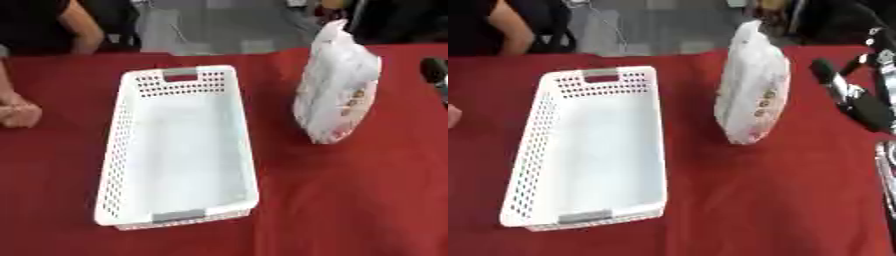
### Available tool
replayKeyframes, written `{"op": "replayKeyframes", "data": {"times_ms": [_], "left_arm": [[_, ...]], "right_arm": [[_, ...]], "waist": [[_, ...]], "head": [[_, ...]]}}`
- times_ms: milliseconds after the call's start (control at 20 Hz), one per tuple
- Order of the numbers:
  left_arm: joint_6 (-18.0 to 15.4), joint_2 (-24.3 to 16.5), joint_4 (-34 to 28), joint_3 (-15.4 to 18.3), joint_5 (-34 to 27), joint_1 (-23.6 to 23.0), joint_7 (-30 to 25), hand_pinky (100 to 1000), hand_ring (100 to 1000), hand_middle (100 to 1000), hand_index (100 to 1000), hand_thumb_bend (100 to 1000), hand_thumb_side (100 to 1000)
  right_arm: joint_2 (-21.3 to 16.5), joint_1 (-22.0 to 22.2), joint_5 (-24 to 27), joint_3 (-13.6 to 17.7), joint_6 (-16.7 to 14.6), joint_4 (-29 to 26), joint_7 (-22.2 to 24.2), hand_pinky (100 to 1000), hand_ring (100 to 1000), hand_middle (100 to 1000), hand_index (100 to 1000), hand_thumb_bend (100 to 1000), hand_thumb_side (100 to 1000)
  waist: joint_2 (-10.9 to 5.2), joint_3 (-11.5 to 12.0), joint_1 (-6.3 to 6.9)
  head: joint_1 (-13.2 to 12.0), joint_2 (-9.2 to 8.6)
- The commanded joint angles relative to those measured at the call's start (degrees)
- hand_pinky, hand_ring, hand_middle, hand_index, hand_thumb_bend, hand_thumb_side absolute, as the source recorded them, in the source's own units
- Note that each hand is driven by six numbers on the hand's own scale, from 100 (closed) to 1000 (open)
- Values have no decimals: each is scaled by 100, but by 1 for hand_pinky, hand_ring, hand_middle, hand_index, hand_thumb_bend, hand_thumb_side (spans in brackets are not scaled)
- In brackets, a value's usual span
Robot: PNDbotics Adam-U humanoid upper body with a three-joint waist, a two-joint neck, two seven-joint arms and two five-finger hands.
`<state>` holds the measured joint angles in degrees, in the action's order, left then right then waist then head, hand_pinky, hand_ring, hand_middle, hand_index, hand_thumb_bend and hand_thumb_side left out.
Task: Pick up objects on the table and place them in the box.
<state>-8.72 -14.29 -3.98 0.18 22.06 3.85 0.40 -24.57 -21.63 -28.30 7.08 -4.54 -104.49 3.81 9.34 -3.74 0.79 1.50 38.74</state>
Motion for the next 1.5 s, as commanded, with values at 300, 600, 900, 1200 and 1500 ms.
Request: {"op": "replayKeyframes", "data": {"times_ms": [300, 600, 900, 1200, 1500], "left_arm": [[58, -125, 22, -2, 17, -3, -498, 651, 616, 685, 808, 100, 255], [74, -129, 3, 4, 32, -5, -547, 651, 616, 686, 808, 100, 256], [78, -129, 1, 5, 40, -4, -533, 650, 616, 686, 809, 100, 255], [80, -130, 4, 3, 53, -1, -525, 650, 616, 686, 809, 100, 255], [83, -133, 8, 0, 81, 3, -525, 649, 616, 686, 809, 100, 254]], "right_arm": [[-63, -35, 6, 71, 2, -128, -8, 443, 770, 830, 998, 666, 896], [-61, -36, 3, 76, 7, -132, -14, 443, 770, 830, 998, 666, 896], [-63, -49, -1, 71, 6, -129, -7, 443, 770, 829, 997, 667, 895], [-146, -87, 32, -23, -12, 16, 74, 439, 771, 829, 998, 670, 881], [-315, -342, 99, -309, -116, 538, 334, 437, 774, 831, 999, 677, 854]], "waist": [[-53, 1, 4], [-53, -1, 4], [-54, 1, 4], [-57, 15, -2], [-63, 51, -5]], "head": [[43, -75], [47, -78], [48, -81], [59, -84], [93, -85]]}}
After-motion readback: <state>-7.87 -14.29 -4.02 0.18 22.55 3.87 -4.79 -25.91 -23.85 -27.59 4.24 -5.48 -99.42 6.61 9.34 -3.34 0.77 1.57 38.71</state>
